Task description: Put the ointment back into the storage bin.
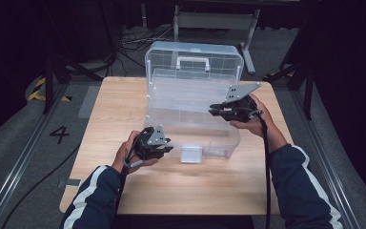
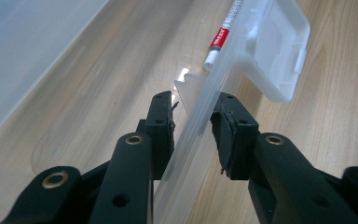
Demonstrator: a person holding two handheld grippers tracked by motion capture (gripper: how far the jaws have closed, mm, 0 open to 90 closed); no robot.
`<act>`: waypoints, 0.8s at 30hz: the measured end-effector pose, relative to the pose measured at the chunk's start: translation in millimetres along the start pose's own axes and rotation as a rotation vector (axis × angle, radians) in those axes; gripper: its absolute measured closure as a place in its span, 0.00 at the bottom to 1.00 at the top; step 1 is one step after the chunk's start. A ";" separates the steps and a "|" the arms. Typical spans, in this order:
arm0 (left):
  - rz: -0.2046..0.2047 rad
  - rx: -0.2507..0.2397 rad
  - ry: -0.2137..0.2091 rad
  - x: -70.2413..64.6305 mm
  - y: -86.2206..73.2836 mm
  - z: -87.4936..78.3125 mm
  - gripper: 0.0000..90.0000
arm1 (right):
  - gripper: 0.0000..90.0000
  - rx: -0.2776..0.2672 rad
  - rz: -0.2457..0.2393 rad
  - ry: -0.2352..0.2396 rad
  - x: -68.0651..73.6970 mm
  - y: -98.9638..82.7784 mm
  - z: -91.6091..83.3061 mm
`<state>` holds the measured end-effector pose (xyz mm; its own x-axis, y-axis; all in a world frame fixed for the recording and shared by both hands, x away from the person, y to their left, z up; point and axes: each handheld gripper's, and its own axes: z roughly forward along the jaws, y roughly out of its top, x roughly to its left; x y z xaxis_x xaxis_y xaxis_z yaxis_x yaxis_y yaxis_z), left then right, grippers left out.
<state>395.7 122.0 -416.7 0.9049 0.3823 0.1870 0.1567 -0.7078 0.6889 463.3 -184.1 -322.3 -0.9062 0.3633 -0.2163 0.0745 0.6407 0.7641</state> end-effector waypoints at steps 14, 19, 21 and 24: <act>0.004 0.027 -0.012 1.6 2.7 -0.7 0.79 | 0.88 -0.008 -0.003 0.005 4.1 -3.7 -0.7; 0.022 0.050 -0.015 2.5 4.7 -0.9 0.79 | 0.88 0.007 -0.015 0.003 5.0 -2.4 -1.0; 0.027 0.058 -0.019 3.1 4.9 -1.0 0.79 | 0.88 0.013 -0.020 0.002 5.3 -1.8 -1.0; 0.030 0.065 -0.019 3.3 5.2 -1.1 0.79 | 0.88 0.018 -0.025 0.001 5.7 -0.9 -0.8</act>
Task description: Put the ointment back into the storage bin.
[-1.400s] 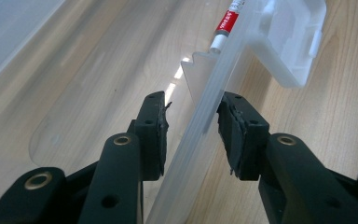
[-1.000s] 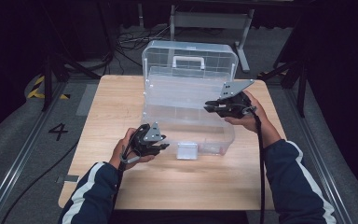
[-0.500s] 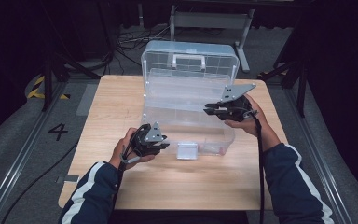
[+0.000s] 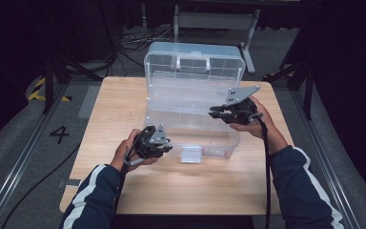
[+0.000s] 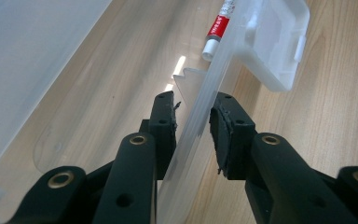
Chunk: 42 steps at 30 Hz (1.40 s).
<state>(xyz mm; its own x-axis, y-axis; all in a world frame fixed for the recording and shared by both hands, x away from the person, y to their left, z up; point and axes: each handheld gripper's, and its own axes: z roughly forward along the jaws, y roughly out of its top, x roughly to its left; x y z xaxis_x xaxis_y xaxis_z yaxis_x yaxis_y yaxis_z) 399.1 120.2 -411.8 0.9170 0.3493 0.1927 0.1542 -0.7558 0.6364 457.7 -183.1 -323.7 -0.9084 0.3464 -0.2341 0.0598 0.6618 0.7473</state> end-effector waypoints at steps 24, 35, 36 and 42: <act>-0.016 -0.068 0.017 -0.2 -2.4 -31.9 0.83 | 0.88 -0.012 0.006 0.006 3.1 -3.0 0.1; -0.003 -0.058 0.035 2.5 -4.4 -36.1 0.91 | 0.88 -0.018 0.012 -0.001 6.5 -4.5 0.5; -0.011 -0.066 0.032 2.5 -5.3 -37.7 0.92 | 0.87 -0.019 0.012 -0.002 6.8 -4.8 0.5; -0.036 -0.084 0.078 8.2 -14.3 -57.6 0.87 | 0.87 -0.040 0.022 -0.005 9.8 -9.0 0.5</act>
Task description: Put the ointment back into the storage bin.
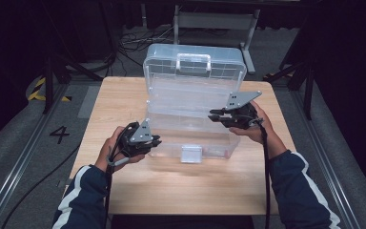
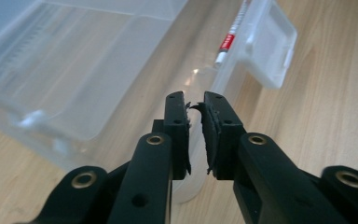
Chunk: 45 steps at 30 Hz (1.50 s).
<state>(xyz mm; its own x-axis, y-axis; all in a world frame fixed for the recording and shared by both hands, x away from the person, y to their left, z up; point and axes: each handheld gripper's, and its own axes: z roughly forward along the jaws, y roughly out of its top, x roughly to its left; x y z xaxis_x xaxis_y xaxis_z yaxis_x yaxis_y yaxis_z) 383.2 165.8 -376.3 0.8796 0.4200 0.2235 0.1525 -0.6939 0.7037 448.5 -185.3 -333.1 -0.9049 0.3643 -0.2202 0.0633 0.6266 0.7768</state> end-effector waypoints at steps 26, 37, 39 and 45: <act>-0.326 -0.178 0.146 90.4 -13.4 -9.0 1.00 | 0.86 -0.020 0.000 -0.001 3.9 -4.4 0.2; -0.347 -0.256 0.147 108.1 12.1 -1.3 1.00 | 0.86 -0.028 0.001 0.000 6.7 -7.3 0.1; -0.346 -0.260 0.155 109.0 17.0 -1.3 1.00 | 0.86 -0.026 0.000 0.002 7.3 -7.6 0.0; -0.353 -0.275 0.162 112.2 25.8 -1.3 1.00 | 0.86 -0.025 0.000 -0.004 8.3 -8.6 -0.9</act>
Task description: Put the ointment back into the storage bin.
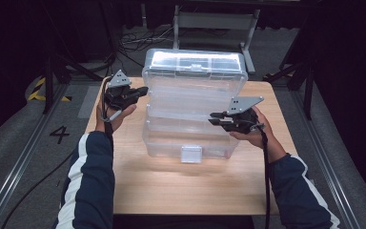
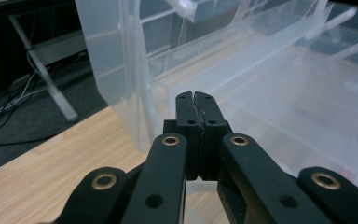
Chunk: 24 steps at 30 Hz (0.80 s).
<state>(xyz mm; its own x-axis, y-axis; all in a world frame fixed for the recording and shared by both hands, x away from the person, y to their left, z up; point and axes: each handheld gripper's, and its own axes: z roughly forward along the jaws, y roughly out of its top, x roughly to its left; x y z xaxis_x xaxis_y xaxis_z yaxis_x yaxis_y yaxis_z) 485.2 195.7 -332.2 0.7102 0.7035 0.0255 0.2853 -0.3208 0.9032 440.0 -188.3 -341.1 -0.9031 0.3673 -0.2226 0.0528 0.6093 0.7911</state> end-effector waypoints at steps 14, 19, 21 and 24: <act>0.002 -0.010 0.025 1.1 10.8 1.1 1.00 | 0.84 0.008 -0.002 -0.009 4.1 -2.7 -1.5; -0.005 -0.018 0.010 1.8 8.5 1.6 1.00 | 0.84 0.015 -0.011 -0.010 7.1 -4.5 -1.9; -0.003 -0.017 0.007 0.9 7.8 1.8 1.00 | 0.83 0.024 -0.019 -0.013 8.8 -5.0 -2.2; -0.006 -0.023 -0.001 1.1 6.1 1.0 1.00 | 0.82 0.026 -0.014 -0.021 8.8 -6.9 -4.5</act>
<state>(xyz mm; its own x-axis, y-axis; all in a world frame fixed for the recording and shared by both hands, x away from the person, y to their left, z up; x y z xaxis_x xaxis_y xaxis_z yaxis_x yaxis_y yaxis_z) 488.3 194.0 -327.1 0.7092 0.7047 0.0191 0.2749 -0.3015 0.9130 429.8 -192.4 -345.9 -0.8945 0.3734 -0.2457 0.0517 0.6324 0.7729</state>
